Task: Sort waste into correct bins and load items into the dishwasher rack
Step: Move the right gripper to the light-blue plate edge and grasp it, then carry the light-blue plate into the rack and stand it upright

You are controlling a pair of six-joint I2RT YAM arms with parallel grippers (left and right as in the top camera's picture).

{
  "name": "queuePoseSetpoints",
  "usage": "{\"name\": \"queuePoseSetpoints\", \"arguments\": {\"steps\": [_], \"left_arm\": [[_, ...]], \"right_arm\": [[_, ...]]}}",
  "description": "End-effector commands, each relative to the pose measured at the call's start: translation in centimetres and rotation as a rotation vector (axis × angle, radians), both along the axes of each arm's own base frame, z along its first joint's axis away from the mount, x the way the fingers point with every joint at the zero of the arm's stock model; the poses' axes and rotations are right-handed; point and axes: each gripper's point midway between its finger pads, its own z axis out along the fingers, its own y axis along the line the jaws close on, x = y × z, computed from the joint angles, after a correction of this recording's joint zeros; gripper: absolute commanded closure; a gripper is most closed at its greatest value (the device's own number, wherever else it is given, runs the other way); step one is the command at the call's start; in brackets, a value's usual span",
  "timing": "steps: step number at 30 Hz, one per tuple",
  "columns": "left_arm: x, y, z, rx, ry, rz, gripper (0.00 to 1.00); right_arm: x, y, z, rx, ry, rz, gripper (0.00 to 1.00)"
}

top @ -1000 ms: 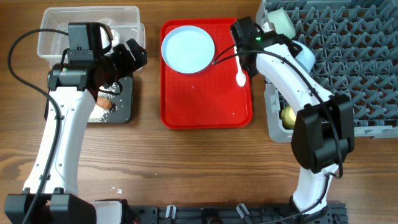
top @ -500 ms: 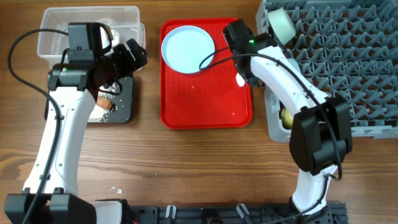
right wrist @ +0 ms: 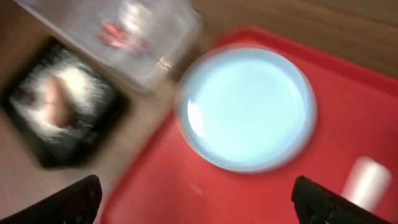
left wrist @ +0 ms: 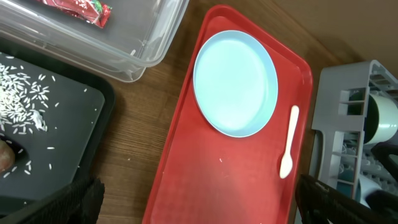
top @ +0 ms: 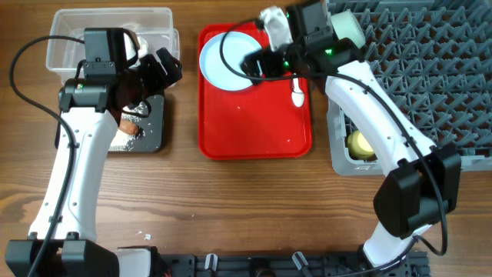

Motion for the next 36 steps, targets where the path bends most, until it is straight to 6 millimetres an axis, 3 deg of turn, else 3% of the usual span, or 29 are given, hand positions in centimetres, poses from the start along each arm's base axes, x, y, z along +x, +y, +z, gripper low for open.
{"name": "queuePoseSetpoints", "arguments": {"steps": [1,3,8,16,21,25,36], "left_arm": [[0.2,-0.2,0.4,0.008,-0.014,-0.020,0.00],[0.2,-0.2,0.4,0.008,-0.014,-0.020,0.00],[0.2,-0.2,0.4,0.008,-0.014,-0.020,0.00],[0.2,-0.2,0.4,0.008,-0.014,-0.020,0.00],[0.2,-0.2,0.4,0.008,-0.014,-0.020,0.00],[0.2,-0.2,0.4,0.008,-0.014,-0.020,0.00],[0.2,-0.2,0.4,0.008,-0.014,-0.020,0.00]], "right_arm": [[0.7,1.7,0.1,0.189,0.138,-0.121,0.10],[2.0,0.6,-1.5,0.156,0.166,-0.255,0.11],[3.5,-2.3,-8.7,0.064,0.320,-0.647,0.16],[3.0,-2.3,-15.6,-0.006,0.439,-0.727,0.16],[2.8,-2.5,-17.7,-0.036,0.468,-0.734,0.25],[2.9,-2.4,-18.7,-0.042,0.472,-0.736,0.44],[3.2,-2.2,-21.3,-0.006,0.519,-0.801,0.59]]}}
